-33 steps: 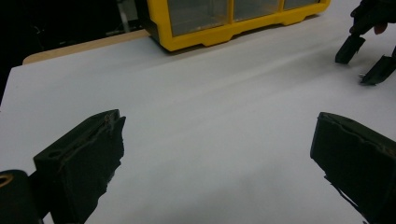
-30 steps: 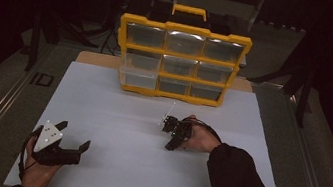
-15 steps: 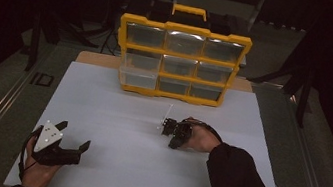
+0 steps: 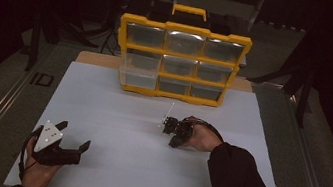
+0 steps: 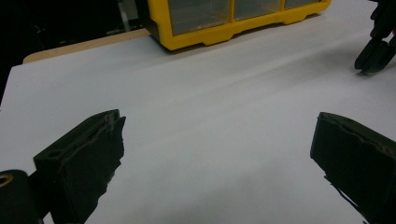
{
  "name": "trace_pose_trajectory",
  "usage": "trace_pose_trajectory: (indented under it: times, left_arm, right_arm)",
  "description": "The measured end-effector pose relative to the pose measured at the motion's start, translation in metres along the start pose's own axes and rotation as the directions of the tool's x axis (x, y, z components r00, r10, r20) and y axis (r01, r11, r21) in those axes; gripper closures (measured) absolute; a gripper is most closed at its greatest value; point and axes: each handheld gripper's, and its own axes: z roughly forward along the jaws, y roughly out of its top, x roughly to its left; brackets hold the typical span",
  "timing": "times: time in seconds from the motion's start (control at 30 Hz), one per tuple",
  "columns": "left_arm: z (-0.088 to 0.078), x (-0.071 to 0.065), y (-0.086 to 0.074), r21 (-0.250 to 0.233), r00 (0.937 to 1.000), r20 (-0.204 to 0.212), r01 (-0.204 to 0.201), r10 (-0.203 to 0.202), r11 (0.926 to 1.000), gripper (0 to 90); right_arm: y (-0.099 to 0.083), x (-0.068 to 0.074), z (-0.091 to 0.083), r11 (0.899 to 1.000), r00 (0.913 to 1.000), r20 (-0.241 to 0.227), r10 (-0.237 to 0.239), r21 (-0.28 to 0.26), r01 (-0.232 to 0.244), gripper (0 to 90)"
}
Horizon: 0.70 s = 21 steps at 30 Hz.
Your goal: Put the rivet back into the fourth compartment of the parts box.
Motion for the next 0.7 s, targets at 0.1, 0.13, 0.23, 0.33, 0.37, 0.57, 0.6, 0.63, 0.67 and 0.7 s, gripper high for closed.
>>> trace_pose_trajectory:
  times: [0.1,0.13,0.23,0.33,0.37,0.57,0.6,0.63,0.67,0.7]
  left_arm:
    - [0.0,0.0,0.0,0.001,1.0,0.001,0.0,0.0,1.0,3.2]
    - [0.0,0.0,0.0,0.001,1.0,0.001,0.0,0.0,1.0,3.2]
    - [0.0,0.0,0.0,0.001,1.0,0.001,0.0,0.0,1.0,3.2]
    - [0.0,0.0,0.0,0.001,1.0,0.001,0.0,0.0,1.0,3.2]
    - [0.0,0.0,0.0,0.001,1.0,0.001,0.0,0.0,1.0,3.2]
    - [0.0,0.0,0.0,0.001,1.0,0.002,0.0,0.0,1.0,3.2]
    - [0.0,0.0,0.0,0.001,1.0,0.002,-0.001,0.001,1.0,3.2]
    - [0.0,0.0,0.0,0.001,1.0,0.002,0.0,0.0,1.0,3.2]
    - [0.0,0.0,0.0,0.001,1.0,0.002,0.0,0.0,1.0,3.2]
    - [0.0,0.0,0.0,0.001,1.0,0.002,-0.001,0.001,1.0,3.2]
  right_arm:
    - [0.0,-0.003,-0.006,1.0,1.0,0.001,0.0,-0.009,0.0,82.8]
    - [0.0,-0.004,-0.008,1.0,1.0,0.004,-0.002,-0.015,0.002,82.8]
    - [0.0,-0.005,-0.016,0.999,0.9999,0.012,0.006,-0.043,-0.005,82.9]
    - [0.002,-0.006,-0.026,0.998,0.9999,0.015,0.006,-0.069,-0.005,82.9]
    - [0.003,-0.006,-0.029,0.997,0.9998,0.017,0.004,-0.074,-0.003,82.9]
    - [0.01,-0.009,-0.046,0.996,0.9996,0.025,0.011,-0.087,-0.009,82.9]
    - [0.011,-0.009,-0.049,0.996,0.9996,0.029,0.0,-0.093,0.003,82.9]
    - [0.012,-0.01,-0.052,0.996,0.9995,0.031,-0.001,-0.094,0.004,82.9]
    - [0.014,-0.01,-0.054,0.995,0.9995,0.03,-0.001,-0.097,0.004,82.8]
    - [0.015,-0.01,-0.057,0.995,0.9996,0.028,0.001,-0.1,0.002,82.9]
